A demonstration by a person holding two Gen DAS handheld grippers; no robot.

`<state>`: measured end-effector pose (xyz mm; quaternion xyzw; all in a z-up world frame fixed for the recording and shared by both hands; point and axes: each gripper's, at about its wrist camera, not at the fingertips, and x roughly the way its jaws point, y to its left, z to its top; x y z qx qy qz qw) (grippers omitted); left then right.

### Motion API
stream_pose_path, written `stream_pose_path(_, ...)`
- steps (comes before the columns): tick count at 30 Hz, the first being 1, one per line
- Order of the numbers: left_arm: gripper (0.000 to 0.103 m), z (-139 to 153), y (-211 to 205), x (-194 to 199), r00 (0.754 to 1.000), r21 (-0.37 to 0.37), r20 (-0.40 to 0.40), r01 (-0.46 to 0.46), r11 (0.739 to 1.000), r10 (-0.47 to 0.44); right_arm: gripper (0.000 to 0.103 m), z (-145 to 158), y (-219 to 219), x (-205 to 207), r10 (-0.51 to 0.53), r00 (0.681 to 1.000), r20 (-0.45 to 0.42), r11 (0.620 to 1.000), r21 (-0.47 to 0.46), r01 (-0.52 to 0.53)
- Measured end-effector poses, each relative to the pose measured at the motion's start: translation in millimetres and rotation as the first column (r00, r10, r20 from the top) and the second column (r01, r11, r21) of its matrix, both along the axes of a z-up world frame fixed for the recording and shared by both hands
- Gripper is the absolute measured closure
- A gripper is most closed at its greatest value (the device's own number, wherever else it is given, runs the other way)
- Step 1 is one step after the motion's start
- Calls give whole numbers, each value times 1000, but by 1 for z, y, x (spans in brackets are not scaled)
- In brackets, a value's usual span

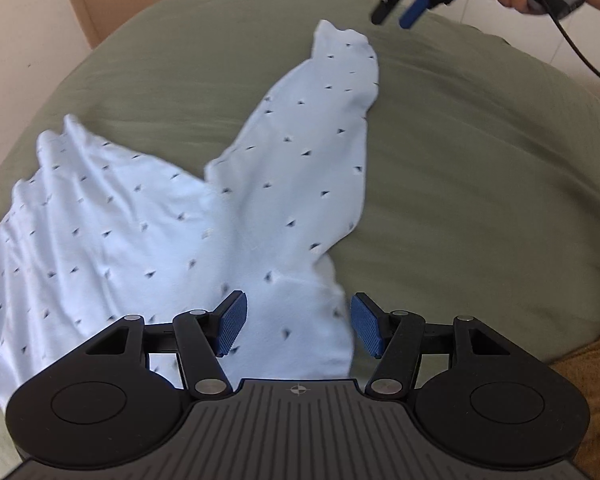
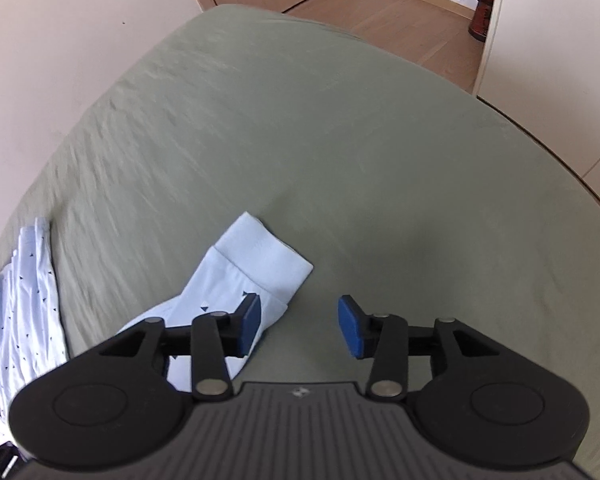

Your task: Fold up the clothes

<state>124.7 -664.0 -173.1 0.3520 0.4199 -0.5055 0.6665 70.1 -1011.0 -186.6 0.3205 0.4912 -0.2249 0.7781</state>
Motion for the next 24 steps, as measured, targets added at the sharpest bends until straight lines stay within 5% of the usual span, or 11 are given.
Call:
stream_pose_path(11, 53, -24, -8, -5, 1000, 53, 10, 21, 998, -21, 57, -33, -13, 16, -57, 998, -16, 997, 47, 58)
stream_pose_path(13, 69, -23, -8, -1, 1000, 56, 16, 11, 998, -12, 68, -36, -10, 19, -63, 998, -17, 997, 47, 64)
stream_pose_path(14, 74, -22, -8, 0, 1000, 58, 24, 11, 998, -12, 83, -37, -8, 21, -58, 998, -7, 997, 56, 59)
stream_pose_path(16, 89, -19, -7, 4, 999, 62, 33, 11, 998, -13, 91, -32, -6, 22, -57, 998, 3, 996, 63, 56)
stream_pose_path(24, 92, 9, 9, -5, 994, 38, -18, 111, 993, -110, 99, 5, -8, 5, -22, 1000, 4, 1000, 0, 22)
